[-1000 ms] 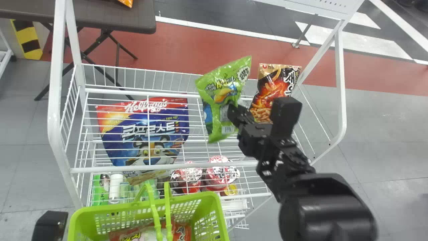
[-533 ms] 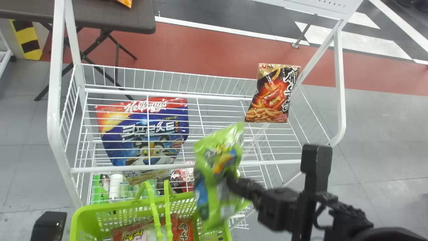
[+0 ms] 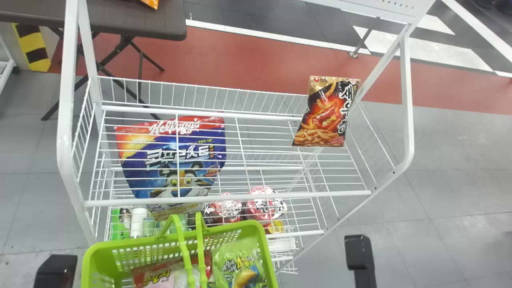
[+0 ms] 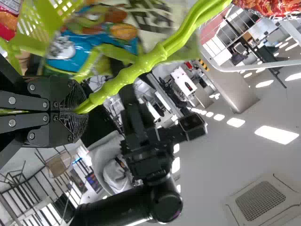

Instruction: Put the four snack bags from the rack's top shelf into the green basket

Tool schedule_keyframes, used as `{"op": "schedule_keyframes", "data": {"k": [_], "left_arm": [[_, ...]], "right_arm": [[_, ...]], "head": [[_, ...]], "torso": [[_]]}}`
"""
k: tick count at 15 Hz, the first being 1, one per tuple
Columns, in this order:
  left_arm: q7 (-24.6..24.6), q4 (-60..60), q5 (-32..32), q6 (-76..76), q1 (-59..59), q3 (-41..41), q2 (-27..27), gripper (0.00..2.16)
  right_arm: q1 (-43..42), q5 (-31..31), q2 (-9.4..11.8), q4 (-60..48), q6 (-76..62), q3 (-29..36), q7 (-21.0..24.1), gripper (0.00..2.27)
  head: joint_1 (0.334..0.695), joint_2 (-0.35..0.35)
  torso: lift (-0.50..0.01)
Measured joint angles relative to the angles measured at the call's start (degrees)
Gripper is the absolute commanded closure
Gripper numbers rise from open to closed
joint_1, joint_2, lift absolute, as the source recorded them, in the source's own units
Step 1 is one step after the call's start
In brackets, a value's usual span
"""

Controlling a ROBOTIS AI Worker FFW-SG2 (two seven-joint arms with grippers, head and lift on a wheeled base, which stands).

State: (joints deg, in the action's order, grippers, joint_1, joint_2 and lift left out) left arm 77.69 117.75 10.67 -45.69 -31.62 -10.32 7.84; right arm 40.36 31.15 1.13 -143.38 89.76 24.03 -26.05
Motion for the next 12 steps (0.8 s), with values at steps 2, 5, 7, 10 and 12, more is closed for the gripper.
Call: {"op": "schedule_keyframes", "data": {"k": [2,5,7,10,12], "left_arm": [[-0.1,0.1,0.0,0.1,-0.1,-0.3,0.0,1.58],[-0.6,0.6,-0.3,0.1,-0.6,-0.7,0.0,1.58],[-0.7,1.2,-0.7,0.0,-1.2,-0.9,0.0,1.58],[-0.8,1.8,-0.9,0.0,-1.9,-1.1,0.1,1.58],[-0.7,2.3,-1.1,0.0,-2.1,-1.4,0.1,1.58]], "right_arm": [[-1.3,-2.6,0.7,3.0,0.0,-1.2,0.5,0.0],[-2.2,-4.6,1.2,4.2,-5.1,-2.5,-0.1,0.05],[-2.2,-5.0,1.2,4.2,-16.8,-3.2,-0.5,0.06],[-3.5,-7.3,0.9,9.1,-45.6,-5.9,0.6,0.06],[-7.4,-11.2,0.6,15.6,-65.5,-7.8,4.6,0.07]], "head": [[0.695,-0.35],[0.695,-0.35],[0.695,-0.35],[0.695,-0.35],[0.695,-0.35]], "torso": [[0.0],[0.0],[0.0],[0.0],[0.0]]}}
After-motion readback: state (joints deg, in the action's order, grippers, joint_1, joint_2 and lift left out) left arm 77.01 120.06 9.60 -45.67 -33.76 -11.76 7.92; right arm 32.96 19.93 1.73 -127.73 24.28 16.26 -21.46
